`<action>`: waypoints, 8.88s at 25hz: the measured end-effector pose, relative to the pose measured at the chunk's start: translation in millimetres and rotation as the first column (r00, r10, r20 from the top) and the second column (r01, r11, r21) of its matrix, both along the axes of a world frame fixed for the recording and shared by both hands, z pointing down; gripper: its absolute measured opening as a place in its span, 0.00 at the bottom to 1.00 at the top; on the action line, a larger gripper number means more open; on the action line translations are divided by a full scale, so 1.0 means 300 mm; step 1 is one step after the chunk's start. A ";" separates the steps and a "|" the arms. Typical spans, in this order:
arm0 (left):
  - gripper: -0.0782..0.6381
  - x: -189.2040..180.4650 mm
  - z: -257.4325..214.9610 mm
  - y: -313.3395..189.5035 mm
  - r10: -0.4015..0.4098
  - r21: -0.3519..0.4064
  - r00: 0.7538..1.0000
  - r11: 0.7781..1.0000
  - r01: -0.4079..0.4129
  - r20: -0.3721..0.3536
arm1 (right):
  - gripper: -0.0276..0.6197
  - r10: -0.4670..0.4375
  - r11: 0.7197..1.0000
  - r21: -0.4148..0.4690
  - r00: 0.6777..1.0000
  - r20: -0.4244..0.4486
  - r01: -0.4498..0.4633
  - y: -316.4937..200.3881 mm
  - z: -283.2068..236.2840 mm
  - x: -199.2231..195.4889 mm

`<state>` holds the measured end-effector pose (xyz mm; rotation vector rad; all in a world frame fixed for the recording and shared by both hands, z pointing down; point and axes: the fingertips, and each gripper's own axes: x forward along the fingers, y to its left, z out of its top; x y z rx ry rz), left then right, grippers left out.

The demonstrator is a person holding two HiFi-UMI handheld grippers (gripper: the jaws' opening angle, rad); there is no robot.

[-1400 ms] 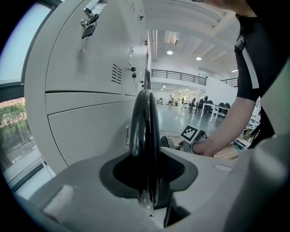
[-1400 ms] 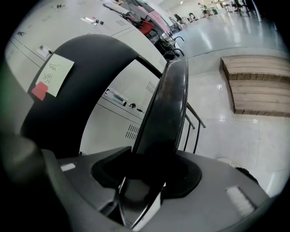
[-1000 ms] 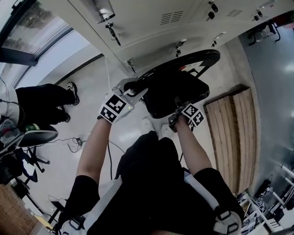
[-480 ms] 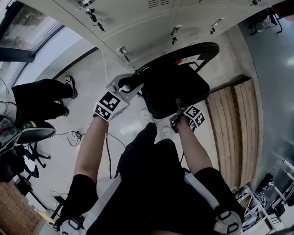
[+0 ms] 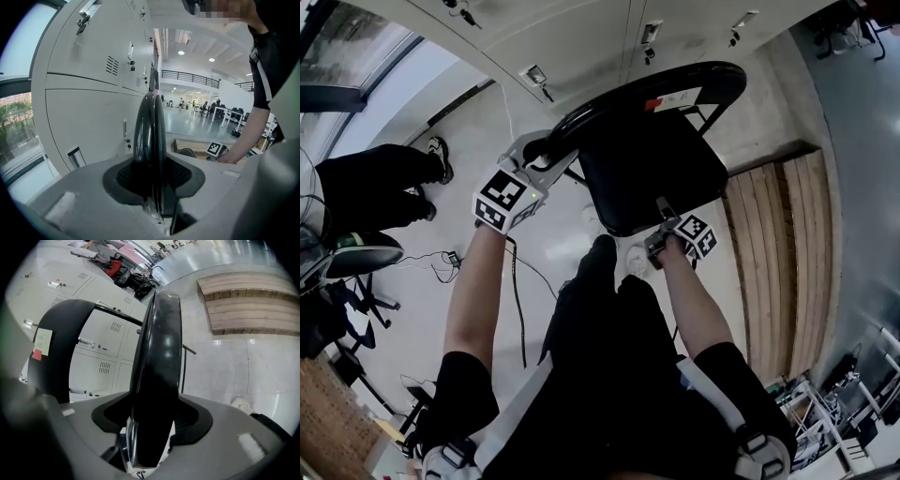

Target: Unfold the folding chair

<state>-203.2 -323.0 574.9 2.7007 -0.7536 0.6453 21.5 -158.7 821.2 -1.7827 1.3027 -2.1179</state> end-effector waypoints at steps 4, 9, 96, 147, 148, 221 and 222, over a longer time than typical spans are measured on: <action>0.29 0.005 0.022 0.038 -0.007 -0.009 1.000 1.000 0.007 0.007 | 0.45 0.000 1.000 -0.018 1.000 0.008 0.000 0.076 0.050 0.022; 0.29 0.031 0.037 0.092 -0.009 -0.014 1.000 1.000 0.009 0.010 | 0.47 -0.006 0.999 -0.049 1.000 0.015 0.007 0.156 0.099 0.060; 0.34 -0.068 0.242 -0.202 -0.163 0.013 0.966 0.986 0.169 -0.200 | 0.30 -0.851 0.451 -0.401 0.248 -0.463 0.797 0.135 0.380 0.025; 0.45 -0.196 0.316 -0.261 -0.364 0.069 0.918 0.923 0.378 -0.155 | 0.38 -0.852 0.444 -0.372 0.256 -0.456 0.815 0.096 0.394 0.020; 0.45 -0.205 0.297 -0.247 -0.376 0.071 0.914 0.918 0.390 -0.156 | 0.38 -0.845 0.447 -0.362 0.253 -0.471 0.818 0.066 0.360 0.018; 0.11 -0.143 -0.780 1.340 -0.605 0.254 0.628 0.589 0.767 -0.490 | 0.05 -0.030 0.140 0.492 0.500 -0.865 0.859 0.546 -1.592 0.030; 0.11 -0.134 -0.779 1.344 -0.610 0.254 0.622 0.582 0.772 -0.491 | 0.05 -0.030 0.143 0.499 0.508 -0.861 0.855 0.540 -1.589 0.046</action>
